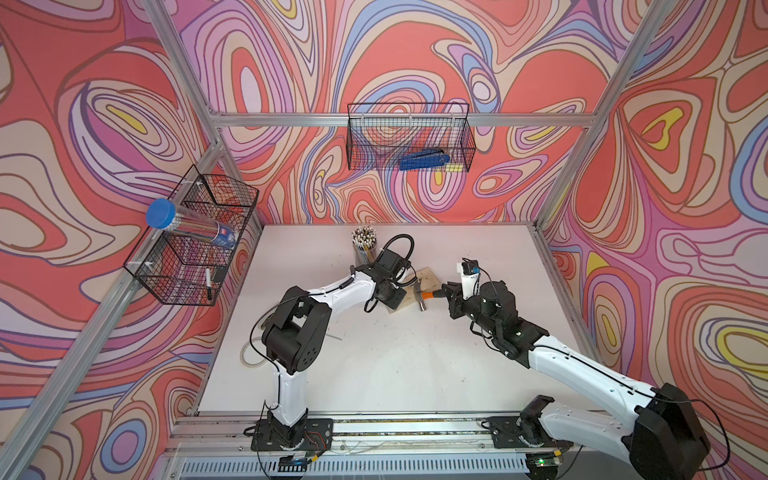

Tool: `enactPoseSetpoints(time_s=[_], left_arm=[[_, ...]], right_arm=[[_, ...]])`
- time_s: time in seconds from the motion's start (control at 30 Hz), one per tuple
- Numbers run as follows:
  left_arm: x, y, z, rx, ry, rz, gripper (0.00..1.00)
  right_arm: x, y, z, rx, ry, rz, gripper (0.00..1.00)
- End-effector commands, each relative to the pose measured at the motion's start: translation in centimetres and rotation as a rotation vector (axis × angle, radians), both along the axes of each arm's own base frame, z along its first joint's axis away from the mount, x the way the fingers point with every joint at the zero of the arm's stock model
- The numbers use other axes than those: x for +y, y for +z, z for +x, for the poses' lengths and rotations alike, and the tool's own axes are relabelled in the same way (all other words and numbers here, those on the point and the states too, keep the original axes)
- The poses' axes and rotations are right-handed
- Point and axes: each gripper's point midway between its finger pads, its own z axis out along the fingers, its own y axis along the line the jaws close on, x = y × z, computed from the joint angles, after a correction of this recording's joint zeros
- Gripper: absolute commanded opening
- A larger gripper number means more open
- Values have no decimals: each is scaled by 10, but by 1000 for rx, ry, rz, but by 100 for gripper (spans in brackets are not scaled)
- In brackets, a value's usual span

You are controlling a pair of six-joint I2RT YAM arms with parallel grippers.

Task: Use a claw hammer to pull out a nail
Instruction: Remove the nail from the mounting plate.

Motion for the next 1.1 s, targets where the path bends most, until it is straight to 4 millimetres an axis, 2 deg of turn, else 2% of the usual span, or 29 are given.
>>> enactPoseSetpoints(time_s=[0.0,0.23,0.47,0.77,1.07], left_arm=[[28,-82,-64,310,-5,130,53],[28,-81,-63,307,-3,130,52],[28,-82,-63,309,-2,134,52],[28,-83,-63,313,-1,136,52],[29,-78,-60,292,2,137,56]], right_arm=[[-5,30,4,-71,-35,10,0],[-8,53,5,-117,-44,27,0],[-14,53,5,-125,-67,18,0],[-17,72,3,-156,-73,36,0],[-26,107,-5,-193,-81,33,0]])
